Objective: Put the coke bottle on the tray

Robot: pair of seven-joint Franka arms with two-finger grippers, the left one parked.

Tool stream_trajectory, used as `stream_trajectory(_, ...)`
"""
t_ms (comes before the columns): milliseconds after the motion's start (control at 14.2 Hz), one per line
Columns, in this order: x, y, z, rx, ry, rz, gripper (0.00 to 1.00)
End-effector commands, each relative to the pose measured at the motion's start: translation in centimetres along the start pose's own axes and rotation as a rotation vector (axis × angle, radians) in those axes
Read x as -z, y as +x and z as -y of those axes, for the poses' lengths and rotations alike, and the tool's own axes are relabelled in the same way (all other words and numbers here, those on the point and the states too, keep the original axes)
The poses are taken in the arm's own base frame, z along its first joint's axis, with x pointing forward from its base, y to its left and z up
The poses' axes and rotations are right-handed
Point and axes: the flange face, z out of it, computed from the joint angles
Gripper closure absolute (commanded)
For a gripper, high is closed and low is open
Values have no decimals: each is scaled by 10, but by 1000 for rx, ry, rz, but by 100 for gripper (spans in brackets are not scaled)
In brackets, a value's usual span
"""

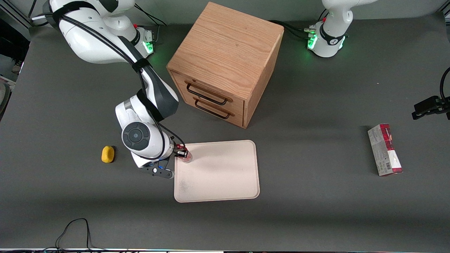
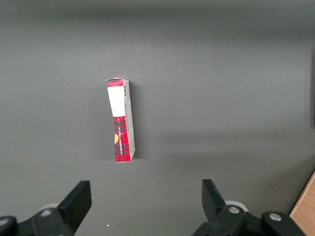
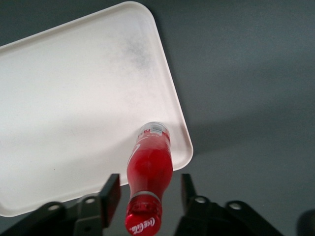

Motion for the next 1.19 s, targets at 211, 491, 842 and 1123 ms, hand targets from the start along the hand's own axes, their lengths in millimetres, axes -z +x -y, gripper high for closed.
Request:
stream_trajectory(211, 19, -3, -10, -14, -22, -7, 0)
stream_trajectory(491, 57, -12, -56, 81, -48, 15, 0)
stream_trajectory(842, 122, -41, -169, 251, -19, 63, 0)
stream_trajectory(1123, 166, -51, -268, 361, 12, 67, 0)
